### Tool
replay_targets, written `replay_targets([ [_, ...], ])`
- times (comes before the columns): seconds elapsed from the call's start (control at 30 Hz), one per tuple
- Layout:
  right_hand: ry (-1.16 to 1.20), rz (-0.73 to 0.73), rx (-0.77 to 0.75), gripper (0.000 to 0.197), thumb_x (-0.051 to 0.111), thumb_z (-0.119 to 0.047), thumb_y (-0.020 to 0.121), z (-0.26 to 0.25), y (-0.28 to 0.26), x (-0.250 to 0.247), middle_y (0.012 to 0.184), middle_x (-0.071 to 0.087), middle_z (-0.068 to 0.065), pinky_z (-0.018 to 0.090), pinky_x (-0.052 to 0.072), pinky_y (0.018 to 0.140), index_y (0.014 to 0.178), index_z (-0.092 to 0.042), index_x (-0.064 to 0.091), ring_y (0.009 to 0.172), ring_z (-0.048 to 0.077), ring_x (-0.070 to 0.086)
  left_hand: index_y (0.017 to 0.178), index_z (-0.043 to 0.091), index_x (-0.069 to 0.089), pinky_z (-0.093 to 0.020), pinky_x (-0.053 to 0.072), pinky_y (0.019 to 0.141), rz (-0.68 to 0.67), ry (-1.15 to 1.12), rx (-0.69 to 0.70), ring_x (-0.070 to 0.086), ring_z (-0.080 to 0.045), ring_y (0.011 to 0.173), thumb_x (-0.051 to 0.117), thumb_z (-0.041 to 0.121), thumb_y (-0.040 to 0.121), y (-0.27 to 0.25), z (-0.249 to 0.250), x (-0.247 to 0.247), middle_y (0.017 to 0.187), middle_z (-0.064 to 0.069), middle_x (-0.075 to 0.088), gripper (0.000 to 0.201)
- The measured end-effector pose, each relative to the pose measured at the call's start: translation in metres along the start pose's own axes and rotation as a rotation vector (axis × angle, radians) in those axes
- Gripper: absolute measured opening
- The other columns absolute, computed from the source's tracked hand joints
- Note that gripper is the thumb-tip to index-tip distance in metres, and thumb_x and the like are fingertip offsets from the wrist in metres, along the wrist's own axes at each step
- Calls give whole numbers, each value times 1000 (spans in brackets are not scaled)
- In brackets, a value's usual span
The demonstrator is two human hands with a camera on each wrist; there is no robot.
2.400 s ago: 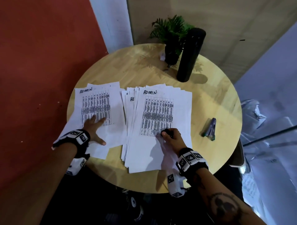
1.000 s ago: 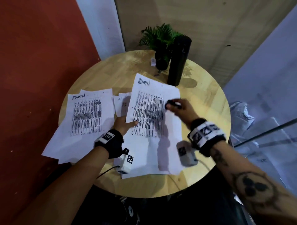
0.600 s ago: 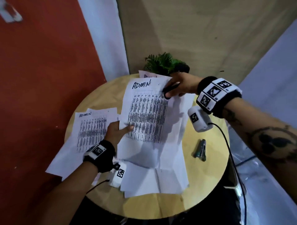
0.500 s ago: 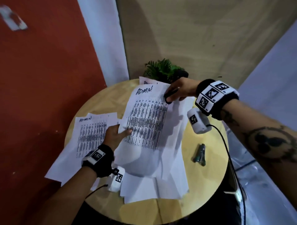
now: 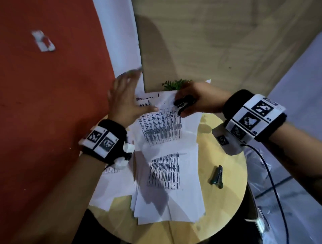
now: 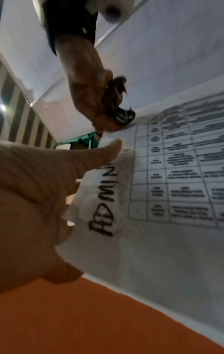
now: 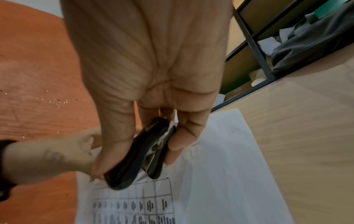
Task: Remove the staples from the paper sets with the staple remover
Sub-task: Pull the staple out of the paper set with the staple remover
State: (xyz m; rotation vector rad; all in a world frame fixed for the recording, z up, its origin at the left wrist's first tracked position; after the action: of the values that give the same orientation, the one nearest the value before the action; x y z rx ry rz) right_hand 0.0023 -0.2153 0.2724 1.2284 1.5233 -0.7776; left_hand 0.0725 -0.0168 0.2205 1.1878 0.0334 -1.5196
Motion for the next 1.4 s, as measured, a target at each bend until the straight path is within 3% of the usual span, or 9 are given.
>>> replay_targets([
  [0.13,-14,64,-72,43,80,-17,70,-11,-18,-14,108,57,13,36,44,84,108,-4,68,96,26,56,75,13,67,-50,47,67,-254,-245,-52,55,-20,67,68,58,61,22,-1,-22,72,-21,63,47],
  [0.27,45,116,-16,43,81,-18,69,-5,-36,-26,108,58,9,41,43,91,109,-6,68,102,26,54,67,19,69,-23,38,55,-358,-286,-37,52,-5,53,78,31,70,19,10,-48,55,2,63,15],
  [0.4,167,126,-31,41,81,-16,68,-14,-45,-27,102,59,6,32,44,91,106,-8,69,97,19,55,93,17,71,-36,51,77,-348,-105,-30,66,-15,78,81,40,64,19,18,-62,84,-3,72,38],
  [0.53,243,134,-58,40,81,-14,68,-26,-52,-32,101,60,9,26,44,88,105,-7,69,94,18,56,118,31,63,-46,36,97,-175,395,147,54,-27,110,77,56,63,15,63,-68,112,-3,67,62],
  [0.73,270,168,-89,43,79,-25,65,-31,-68,-40,100,60,16,30,46,84,103,-6,69,91,21,57,89,15,73,-29,33,67,-330,106,170,55,-21,69,73,42,77,12,103,-55,57,4,55,29],
  [1.07,270,248,-118,50,78,-36,63,-30,-78,-33,99,59,16,25,45,86,102,-6,69,95,22,56,69,16,70,-27,32,57,-462,-104,110,49,-4,58,71,49,57,14,106,-48,64,-5,63,35],
  [1.17,217,570,-157,45,78,-31,65,-31,-87,-32,108,55,18,15,43,89,101,-5,68,98,15,54,75,5,71,-23,32,55,-486,-191,91,44,-2,56,70,52,57,15,106,-48,62,-1,57,50],
  [1.27,33,895,-186,43,79,-24,69,-40,-101,-22,110,57,16,31,49,87,102,-1,63,99,24,58,77,0,71,-17,32,52,-515,-206,69,44,0,56,81,31,70,17,106,-51,65,-4,59,33],
  [1.4,-133,824,-237,36,70,-20,72,-48,-97,-5,105,62,14,39,51,71,102,-1,64,90,33,61,71,3,68,-11,31,45,-531,-193,37,41,3,44,76,16,77,17,106,-49,46,13,50,16],
])
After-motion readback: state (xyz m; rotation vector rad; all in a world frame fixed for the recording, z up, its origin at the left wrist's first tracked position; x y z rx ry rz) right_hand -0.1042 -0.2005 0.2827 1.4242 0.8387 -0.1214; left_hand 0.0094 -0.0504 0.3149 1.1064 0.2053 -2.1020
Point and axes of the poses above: each hand's wrist, its own y-axis towards the middle knuckle, its own x-axis out of the palm, z = x × y, the point moved 2 cm from there along y, towards the middle knuckle
